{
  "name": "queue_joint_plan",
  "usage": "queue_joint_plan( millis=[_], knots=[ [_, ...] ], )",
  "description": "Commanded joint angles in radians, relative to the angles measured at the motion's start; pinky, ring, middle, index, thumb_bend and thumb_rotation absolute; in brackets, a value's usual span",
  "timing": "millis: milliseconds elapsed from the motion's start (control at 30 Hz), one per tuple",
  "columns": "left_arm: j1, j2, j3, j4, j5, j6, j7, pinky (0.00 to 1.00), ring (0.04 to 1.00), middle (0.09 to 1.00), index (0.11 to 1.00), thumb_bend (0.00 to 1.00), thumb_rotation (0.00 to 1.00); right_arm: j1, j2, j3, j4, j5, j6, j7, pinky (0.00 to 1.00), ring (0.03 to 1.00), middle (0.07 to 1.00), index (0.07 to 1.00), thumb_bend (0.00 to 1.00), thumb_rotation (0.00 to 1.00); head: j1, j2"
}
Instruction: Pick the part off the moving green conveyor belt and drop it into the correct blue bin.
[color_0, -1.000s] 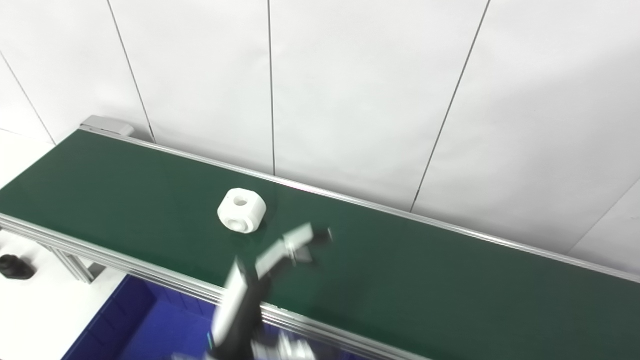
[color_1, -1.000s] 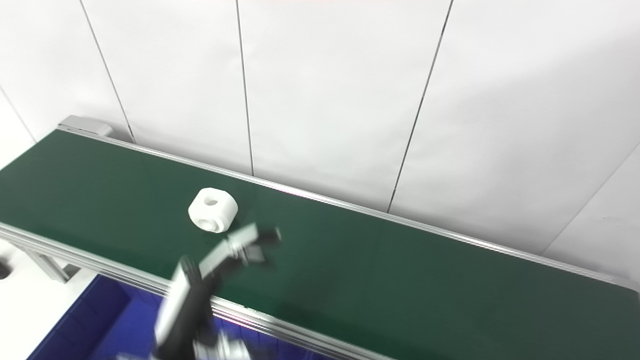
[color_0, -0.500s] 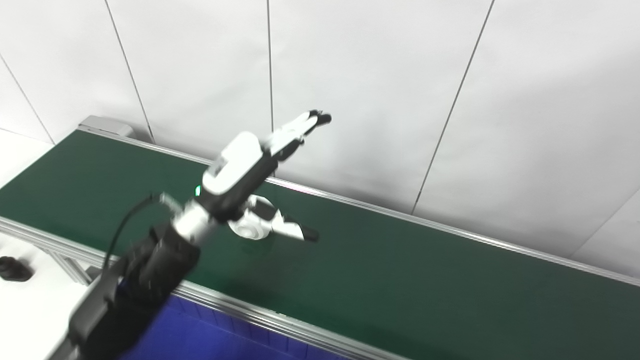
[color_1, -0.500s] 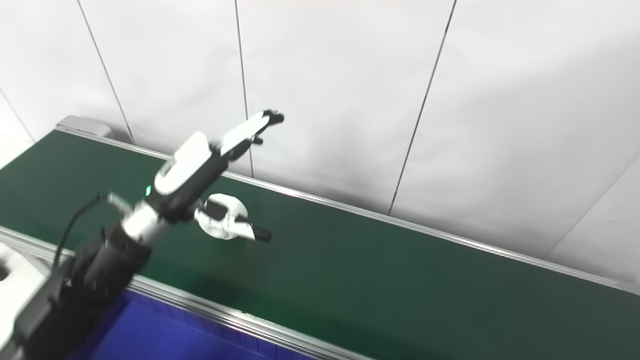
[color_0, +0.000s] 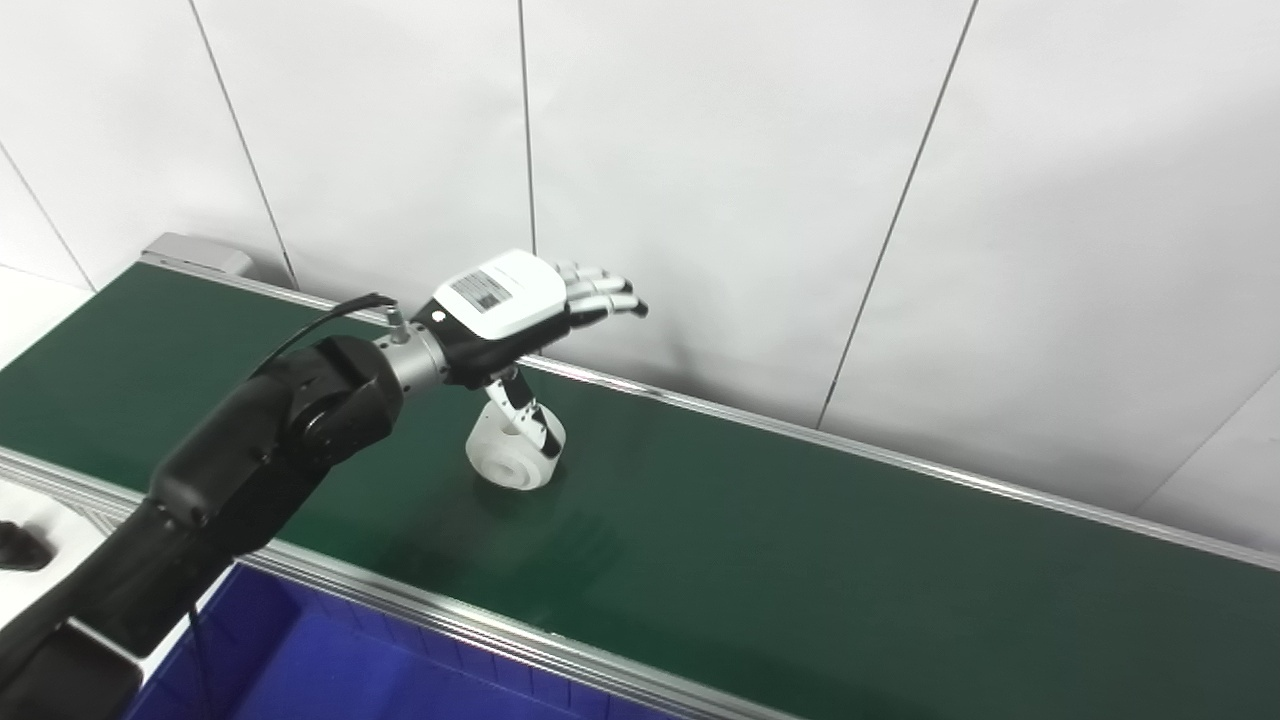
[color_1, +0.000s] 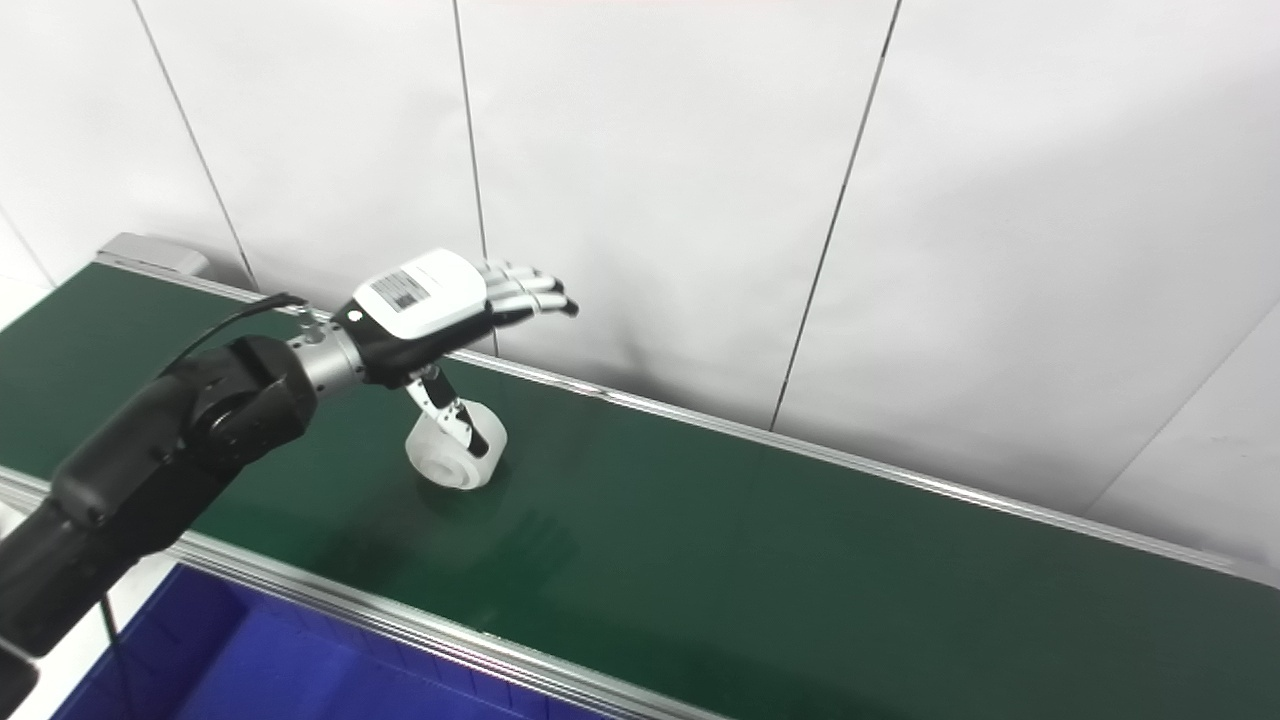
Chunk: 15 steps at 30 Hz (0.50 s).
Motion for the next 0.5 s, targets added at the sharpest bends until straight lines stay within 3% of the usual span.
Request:
queue_joint_plan(
  millis=[0,167,267,400,467],
  knots=[
    [-0.067,0.035,-0.004,0.019,-0.034,-0.004,-0.044,0.92,0.938,0.941,0.907,1.00,0.29,0.008,0.006,0.005,-0.025,0.005,-0.011,0.011,1.00,1.000,1.000,1.000,0.86,1.00,-0.003,0.003],
    [-0.093,0.027,-0.041,0.045,-0.057,0.033,-0.166,0.89,0.931,0.945,0.910,1.00,0.35,0.014,0.005,0.008,-0.033,0.005,-0.005,0.012,1.00,1.000,1.000,1.000,0.86,1.00,-0.004,0.008],
    [-0.104,0.023,-0.062,0.058,-0.049,0.047,-0.209,0.82,0.896,0.923,0.910,1.00,0.36,0.017,0.005,0.010,-0.037,0.003,-0.003,0.011,1.00,1.000,1.000,1.000,0.85,1.00,-0.002,0.013],
    [-0.109,-0.007,-0.088,0.076,-0.036,0.160,-0.302,0.80,0.919,0.947,0.929,1.00,0.38,0.026,0.010,0.015,-0.054,-0.008,0.011,0.005,1.00,1.000,1.000,1.000,0.85,1.00,-0.007,0.020],
    [-0.103,-0.019,-0.096,0.075,-0.027,0.195,-0.307,0.79,0.921,0.951,0.929,1.00,0.37,0.030,0.011,0.018,-0.061,-0.008,0.016,0.005,1.00,1.000,1.000,1.000,0.86,1.00,-0.011,0.024]
  ],
)
